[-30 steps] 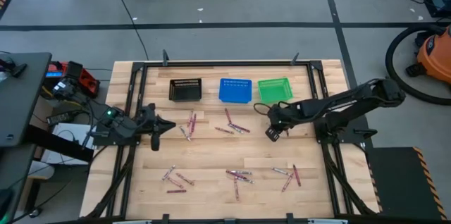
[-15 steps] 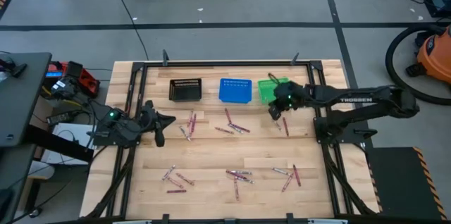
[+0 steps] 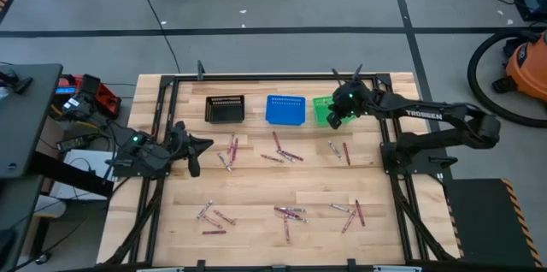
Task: Sort crayons
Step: Put the white crayon into the green bin
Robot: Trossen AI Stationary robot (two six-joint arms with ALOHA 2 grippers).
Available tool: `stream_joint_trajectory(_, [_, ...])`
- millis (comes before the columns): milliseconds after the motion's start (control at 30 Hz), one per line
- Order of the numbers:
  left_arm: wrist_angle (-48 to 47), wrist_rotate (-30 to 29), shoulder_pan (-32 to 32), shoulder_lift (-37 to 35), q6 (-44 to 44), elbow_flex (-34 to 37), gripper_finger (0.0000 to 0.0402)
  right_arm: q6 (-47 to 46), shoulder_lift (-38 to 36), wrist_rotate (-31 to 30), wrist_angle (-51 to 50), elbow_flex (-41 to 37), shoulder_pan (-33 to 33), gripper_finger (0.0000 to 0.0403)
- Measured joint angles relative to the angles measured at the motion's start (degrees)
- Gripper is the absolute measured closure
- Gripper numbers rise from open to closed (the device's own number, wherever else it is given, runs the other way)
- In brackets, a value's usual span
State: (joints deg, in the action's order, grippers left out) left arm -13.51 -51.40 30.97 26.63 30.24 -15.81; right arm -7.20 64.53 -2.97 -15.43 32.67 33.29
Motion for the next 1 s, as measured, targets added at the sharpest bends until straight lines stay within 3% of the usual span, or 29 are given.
stream_joint_trajectory(467, [-0.06, 3.37, -4.59, 0.0, -1.01, 0.0, 0.0367, 5.88, 5.69, -0.49, 0.01, 0.02, 0.84, 0.0352])
stream_joint_trajectory(667, [-0.07, 4.18, -4.88, 0.0, -1.34, 0.02, 0.0367, 5.94, 5.12, -5.06, 0.44, 0.02, 0.78, 0.035])
stream_joint_trajectory(1000, [-0.09, 4.16, -4.88, 0.04, -2.69, 0.02, 0.0367, 5.92, 4.68, -5.56, 0.39, 0.02, -0.73, 0.0312])
